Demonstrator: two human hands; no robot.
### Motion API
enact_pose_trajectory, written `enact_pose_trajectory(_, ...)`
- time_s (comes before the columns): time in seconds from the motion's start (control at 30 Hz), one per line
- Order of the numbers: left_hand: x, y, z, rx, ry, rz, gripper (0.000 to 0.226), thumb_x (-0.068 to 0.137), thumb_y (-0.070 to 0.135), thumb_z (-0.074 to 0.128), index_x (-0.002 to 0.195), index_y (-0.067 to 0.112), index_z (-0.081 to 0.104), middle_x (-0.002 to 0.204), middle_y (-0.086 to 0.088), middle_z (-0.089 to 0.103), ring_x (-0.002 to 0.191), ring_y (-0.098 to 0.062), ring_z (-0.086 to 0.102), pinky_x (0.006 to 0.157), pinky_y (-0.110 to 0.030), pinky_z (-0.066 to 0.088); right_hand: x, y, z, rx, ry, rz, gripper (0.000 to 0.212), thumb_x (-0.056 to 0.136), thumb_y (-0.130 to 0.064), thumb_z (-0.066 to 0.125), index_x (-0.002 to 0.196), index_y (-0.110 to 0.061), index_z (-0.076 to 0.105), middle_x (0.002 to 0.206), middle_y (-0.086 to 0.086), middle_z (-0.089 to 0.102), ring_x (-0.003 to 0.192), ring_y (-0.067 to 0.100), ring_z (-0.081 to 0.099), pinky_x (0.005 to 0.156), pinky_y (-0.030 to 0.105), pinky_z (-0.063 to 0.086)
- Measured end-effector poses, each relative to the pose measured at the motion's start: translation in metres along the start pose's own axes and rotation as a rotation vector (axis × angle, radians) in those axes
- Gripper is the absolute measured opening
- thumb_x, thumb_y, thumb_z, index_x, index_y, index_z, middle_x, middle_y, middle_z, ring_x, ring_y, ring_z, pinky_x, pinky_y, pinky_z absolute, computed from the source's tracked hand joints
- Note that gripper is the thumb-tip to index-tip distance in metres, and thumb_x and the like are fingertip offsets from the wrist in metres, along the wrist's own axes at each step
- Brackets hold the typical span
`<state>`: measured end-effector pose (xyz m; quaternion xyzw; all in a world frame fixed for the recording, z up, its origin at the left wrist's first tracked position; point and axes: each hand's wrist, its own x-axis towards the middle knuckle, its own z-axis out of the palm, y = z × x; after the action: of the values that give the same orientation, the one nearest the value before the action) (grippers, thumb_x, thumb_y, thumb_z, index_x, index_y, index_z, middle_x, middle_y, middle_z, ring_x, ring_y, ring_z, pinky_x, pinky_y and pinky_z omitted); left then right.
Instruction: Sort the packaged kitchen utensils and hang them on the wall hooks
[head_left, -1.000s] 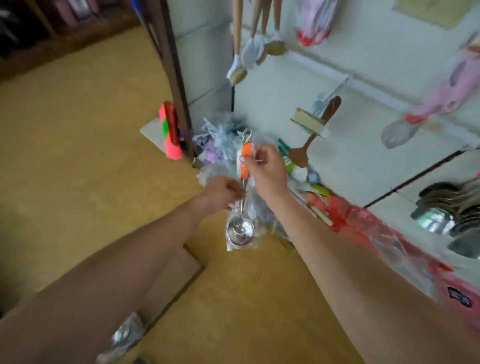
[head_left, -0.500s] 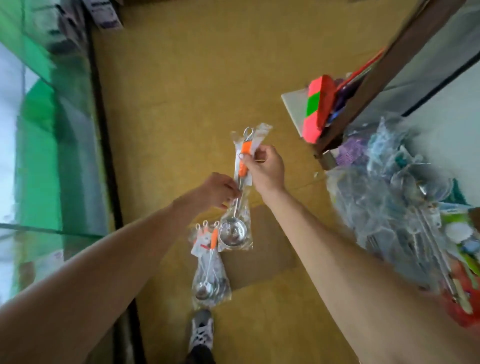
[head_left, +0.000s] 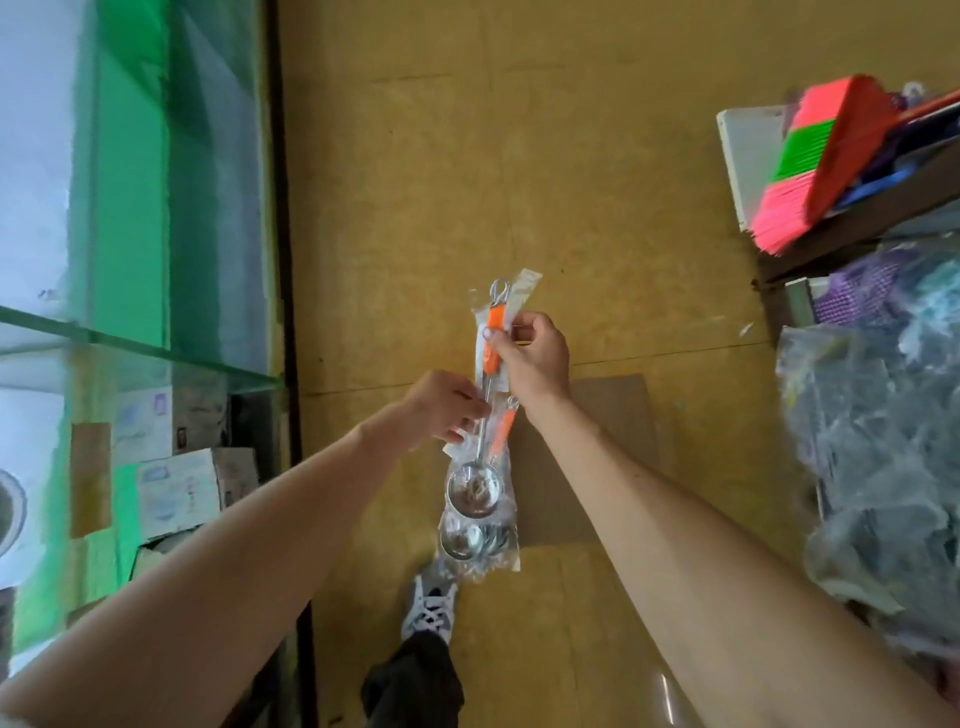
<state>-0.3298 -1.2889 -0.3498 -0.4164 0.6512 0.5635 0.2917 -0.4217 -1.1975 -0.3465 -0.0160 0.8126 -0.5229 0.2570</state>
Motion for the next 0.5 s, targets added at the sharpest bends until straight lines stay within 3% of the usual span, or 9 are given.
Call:
enact_pose_trajectory(0.1, 0.016, -0.031, 0.017, -0.063, -0.021, -0.039, 0.005, 0.090, 0.009, 0.068, 0.094, 0.007, 0.066, 0.091, -0.010, 0.071, 0.077, -0.016, 0.067, 0.078, -0.041, 0.060, -0.002, 0.033, 0.011, -0.060, -0.031, 0.033, 0.023, 0.082, -0.018, 0.079, 0.095, -0.017, 0.060, 0.081, -0.012, 0.060, 0.074, 0.006, 0.058, 0.065, 0.011, 0.044)
enact_pose_trajectory(0.23, 0.036, -0.067, 0.041, -0.114, -0.046, -0.105, 0.005, 0.090, 0.013, 0.068, 0.092, 0.011, 0.064, 0.078, -0.003, 0.066, 0.069, -0.010, 0.066, 0.065, -0.029, 0.060, -0.002, 0.081, 0.024, -0.126, -0.064, 0.082, 0.023, 0.080, -0.018, 0.079, 0.095, -0.017, 0.062, 0.088, -0.004, 0.065, 0.081, 0.015, 0.063, 0.076, 0.030, 0.052)
enact_pose_trajectory(0.37, 0.060, -0.107, 0.065, -0.173, -0.034, -0.162, 0.015, 0.090, 0.014, 0.069, 0.101, 0.006, 0.064, 0.075, -0.002, 0.064, 0.062, -0.007, 0.065, 0.066, -0.030, 0.061, -0.003, 0.128, 0.039, -0.177, -0.093, 0.131, 0.025, 0.080, -0.015, 0.079, 0.102, -0.010, 0.066, 0.099, 0.006, 0.070, 0.086, 0.015, 0.063, 0.080, 0.030, 0.053)
enact_pose_trajectory(0.5, 0.081, -0.143, 0.084, -0.025, 0.100, -0.203, 0.024, 0.088, 0.020, 0.071, 0.107, 0.007, 0.065, 0.097, -0.010, 0.070, 0.087, -0.023, 0.071, 0.081, -0.039, 0.059, -0.011, 0.162, 0.054, -0.256, -0.184, 0.179, 0.040, 0.082, -0.010, 0.077, 0.118, 0.000, 0.061, 0.115, 0.015, 0.066, 0.096, 0.019, 0.059, 0.082, 0.021, 0.044)
